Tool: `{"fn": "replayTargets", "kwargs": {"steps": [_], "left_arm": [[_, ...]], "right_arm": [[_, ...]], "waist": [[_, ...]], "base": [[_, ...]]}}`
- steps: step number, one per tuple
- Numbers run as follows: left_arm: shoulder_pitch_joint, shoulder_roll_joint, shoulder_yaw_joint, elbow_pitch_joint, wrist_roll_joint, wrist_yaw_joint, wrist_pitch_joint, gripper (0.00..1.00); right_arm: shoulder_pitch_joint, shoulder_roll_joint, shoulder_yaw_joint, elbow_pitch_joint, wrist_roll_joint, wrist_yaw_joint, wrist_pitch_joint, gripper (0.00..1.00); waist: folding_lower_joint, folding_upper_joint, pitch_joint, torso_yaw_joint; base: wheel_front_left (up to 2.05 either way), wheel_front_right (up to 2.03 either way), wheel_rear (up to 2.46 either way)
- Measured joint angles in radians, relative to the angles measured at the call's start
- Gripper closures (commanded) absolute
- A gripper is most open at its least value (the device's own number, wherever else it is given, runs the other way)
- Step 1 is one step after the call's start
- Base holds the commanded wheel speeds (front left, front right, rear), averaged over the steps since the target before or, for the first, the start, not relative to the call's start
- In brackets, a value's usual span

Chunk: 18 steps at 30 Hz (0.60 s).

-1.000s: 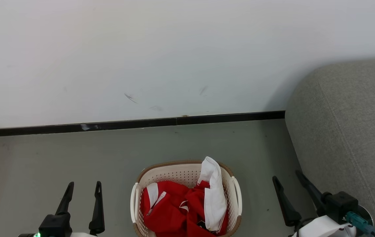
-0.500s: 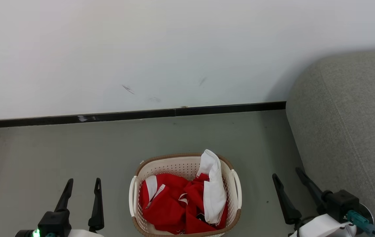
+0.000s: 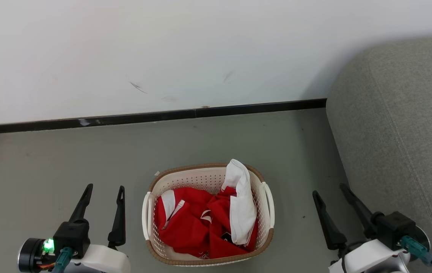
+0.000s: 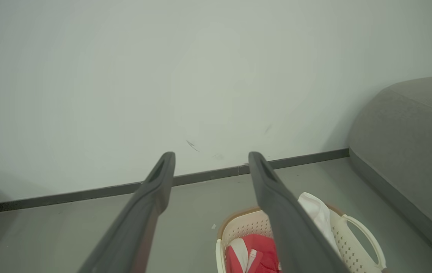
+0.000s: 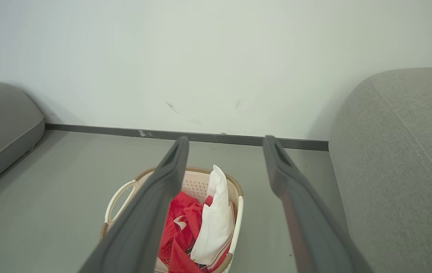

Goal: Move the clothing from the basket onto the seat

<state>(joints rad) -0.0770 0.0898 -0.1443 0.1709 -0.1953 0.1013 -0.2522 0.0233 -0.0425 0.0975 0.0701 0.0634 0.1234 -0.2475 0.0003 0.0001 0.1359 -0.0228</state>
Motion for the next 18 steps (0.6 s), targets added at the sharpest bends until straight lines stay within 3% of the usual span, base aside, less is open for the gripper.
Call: {"fn": "replayTargets", "kwargs": {"steps": [18], "left_arm": [[-0.145, 0.016, -0.073, 0.142, 0.067, -0.044, 0.03, 0.0]], "right_arm": [[-0.041, 0.001, -0.053, -0.068, 0.016, 0.0, 0.0, 0.0]], "waist": [[0.0, 0.0, 0.139, -0.065]], "base": [[0.0, 0.0, 0.0]]}}
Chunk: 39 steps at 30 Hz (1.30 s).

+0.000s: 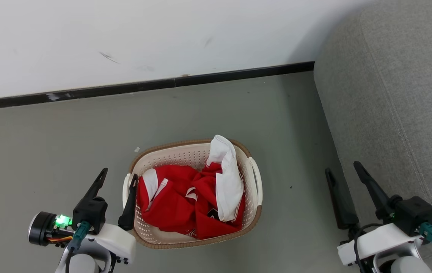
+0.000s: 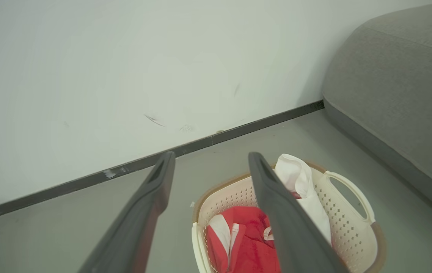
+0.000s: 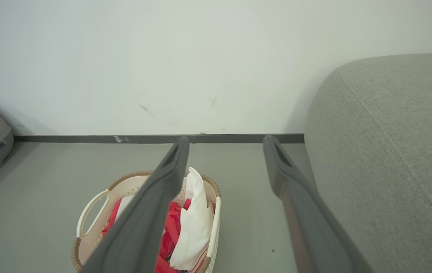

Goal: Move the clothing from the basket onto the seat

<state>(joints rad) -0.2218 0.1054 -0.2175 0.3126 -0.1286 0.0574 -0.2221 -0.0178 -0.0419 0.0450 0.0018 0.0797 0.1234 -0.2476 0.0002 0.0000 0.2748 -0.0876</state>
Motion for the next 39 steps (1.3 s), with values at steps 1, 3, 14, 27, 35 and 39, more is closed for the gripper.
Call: {"fn": "replayTargets", "kwargs": {"steps": [1, 3, 14, 27, 35, 39], "left_arm": [[-0.008, 0.002, -0.006, 0.007, 0.005, 0.0, 0.002, 0.0], [-0.023, 0.006, -0.017, 0.023, 0.017, -0.008, 0.002, 0.0], [-0.102, 0.018, -0.073, 0.095, 0.074, -0.026, 0.019, 0.0], [-0.203, 0.061, -0.126, 0.196, 0.168, -0.035, 0.031, 0.0], [-0.267, 0.075, -0.162, 0.241, 0.214, -0.043, 0.038, 0.0], [-0.293, 0.089, -0.178, 0.268, 0.249, -0.044, 0.047, 0.0]], "right_arm": [[-0.004, 0.0, -0.002, -0.003, 0.002, 0.0, 0.0, 0.0], [-0.012, 0.0, -0.005, -0.011, 0.005, 0.0, 0.0, 0.0], [-0.055, 0.0, -0.007, -0.043, 0.036, 0.0, 0.0, 0.0], [-0.123, 0.0, -0.001, -0.064, 0.07, 0.0, 0.0, 0.0], [-0.162, 0.0, 0.009, -0.068, 0.097, 0.0, 0.0, 0.0], [-0.182, 0.0, 0.013, -0.069, 0.109, 0.0, 0.0, 0.0]], "waist": [[0.0, 0.0, 0.009, -0.004], [0.0, 0.0, 0.027, -0.012], [0.0, 0.0, 0.121, -0.052], [0.0, 0.0, 0.234, -0.108], [0.0, 0.0, 0.297, -0.143], [0.0, 0.0, 0.327, -0.16]], "base": [[0.0, 0.0, 0.0], [0.0, 0.0, 0.0], [0.0, 0.0, 0.0], [0.0, 0.0, 0.0], [0.0, 0.0, 0.0], [0.0, 0.0, 0.0]]}}
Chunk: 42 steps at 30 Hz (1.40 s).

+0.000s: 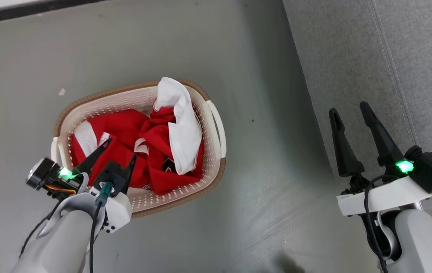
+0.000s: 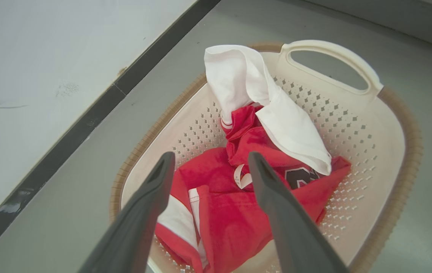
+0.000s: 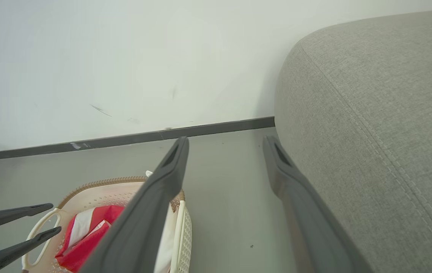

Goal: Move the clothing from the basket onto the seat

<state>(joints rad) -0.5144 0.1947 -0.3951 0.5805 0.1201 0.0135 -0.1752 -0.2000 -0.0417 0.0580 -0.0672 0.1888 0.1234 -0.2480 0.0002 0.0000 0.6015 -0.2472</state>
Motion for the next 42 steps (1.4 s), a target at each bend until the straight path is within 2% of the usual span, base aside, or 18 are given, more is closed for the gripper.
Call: {"fn": "replayTargets", "kwargs": {"steps": [7, 23, 42], "left_arm": [[-0.056, 0.03, -0.04, 0.039, 0.066, 0.0, 0.017, 0.0], [-0.132, 0.035, -0.057, 0.124, 0.104, -0.007, 0.06, 0.0], [-0.205, 0.083, -0.037, 0.218, 0.158, 0.095, 0.132, 0.0]], "right_arm": [[-0.04, 0.0, 0.017, -0.002, 0.018, 0.0, 0.0, 0.0], [-0.097, 0.0, 0.045, -0.004, 0.061, 0.0, 0.0, 0.0], [-0.14, 0.0, 0.077, -0.002, 0.085, 0.0, 0.0, 0.0]], "waist": [[0.0, 0.0, 0.048, -0.028], [0.0, 0.0, 0.142, -0.08], [0.0, 0.0, 0.219, -0.127]], "base": [[0.0, 0.0, 0.0], [0.0, 0.0, 0.0], [0.0, 0.0, 0.0]]}}
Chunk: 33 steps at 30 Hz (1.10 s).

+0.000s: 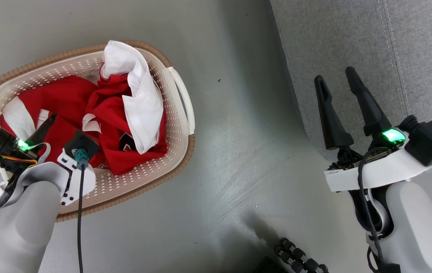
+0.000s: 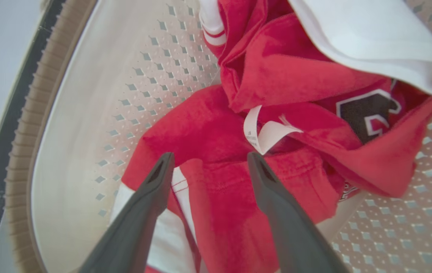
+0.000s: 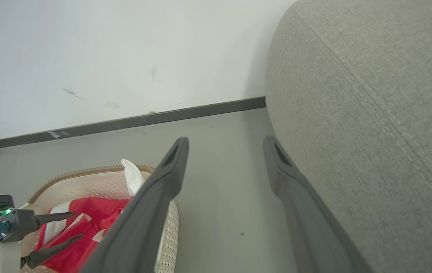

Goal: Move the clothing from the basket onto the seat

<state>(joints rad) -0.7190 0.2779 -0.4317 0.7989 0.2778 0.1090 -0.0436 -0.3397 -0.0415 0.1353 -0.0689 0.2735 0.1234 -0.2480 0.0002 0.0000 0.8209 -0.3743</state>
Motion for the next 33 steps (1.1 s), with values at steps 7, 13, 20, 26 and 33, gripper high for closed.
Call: {"fn": "replayTargets", "kwargs": {"steps": [7, 13, 20, 26, 33], "left_arm": [[-0.021, 0.001, -0.016, 0.025, 0.037, 0.027, 0.025, 0.0], [-0.046, 0.007, -0.024, 0.044, 0.056, 0.05, 0.048, 0.0], [-0.075, 0.023, -0.03, 0.064, 0.088, 0.07, 0.081, 0.0], [-0.095, 0.036, -0.039, 0.087, 0.111, 0.082, 0.115, 0.0], [-0.109, 0.032, -0.044, 0.114, 0.114, 0.082, 0.158, 0.56]], "right_arm": [[-0.017, 0.0, 0.008, 0.002, 0.01, 0.0, 0.0, 0.0], [-0.018, 0.0, 0.013, 0.002, 0.018, 0.0, 0.0, 0.0], [-0.019, 0.0, 0.015, 0.002, 0.026, 0.0, 0.0, 0.0], [-0.036, 0.0, 0.02, 0.003, 0.026, 0.0, 0.0, 0.0], [-0.038, 0.0, 0.036, 0.004, 0.043, 0.0, 0.0, 0.0]], "waist": [[0.0, 0.0, 0.018, -0.01], [-0.0001, 0.0, 0.033, -0.017], [0.0, 0.0, 0.048, -0.024], [0.0, 0.0, 0.059, -0.028], [0.0, 0.0, 0.07, -0.033]], "base": [[0.0, 0.0, 0.0], [0.0, 0.0, 0.0], [0.0, 0.0, 0.0], [0.0, 0.0, 0.0], [0.0, 0.0, 0.0]]}}
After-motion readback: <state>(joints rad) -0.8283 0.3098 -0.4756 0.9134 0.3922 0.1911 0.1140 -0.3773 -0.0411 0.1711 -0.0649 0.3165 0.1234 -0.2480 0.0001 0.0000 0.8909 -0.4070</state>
